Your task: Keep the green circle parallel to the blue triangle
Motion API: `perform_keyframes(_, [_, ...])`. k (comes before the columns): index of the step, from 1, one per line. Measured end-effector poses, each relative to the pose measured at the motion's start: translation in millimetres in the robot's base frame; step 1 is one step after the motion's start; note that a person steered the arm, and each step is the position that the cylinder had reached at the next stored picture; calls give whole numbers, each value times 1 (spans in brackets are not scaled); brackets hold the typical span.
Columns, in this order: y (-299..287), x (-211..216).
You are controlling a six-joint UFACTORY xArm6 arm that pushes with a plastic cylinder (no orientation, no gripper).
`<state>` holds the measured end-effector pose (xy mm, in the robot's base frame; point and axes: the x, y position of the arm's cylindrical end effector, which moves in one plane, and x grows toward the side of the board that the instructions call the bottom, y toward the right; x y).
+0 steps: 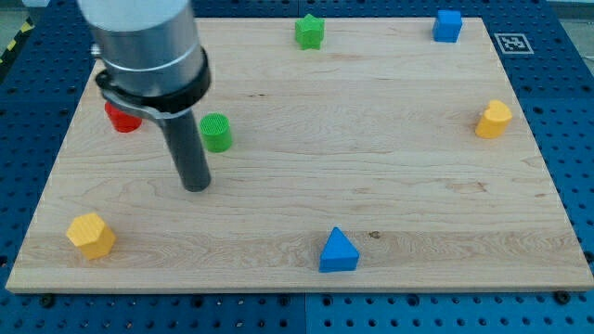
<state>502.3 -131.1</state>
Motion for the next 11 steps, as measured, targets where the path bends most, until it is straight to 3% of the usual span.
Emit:
perform_keyframes(7, [-36, -62])
perform_keyframes(11, [11, -72])
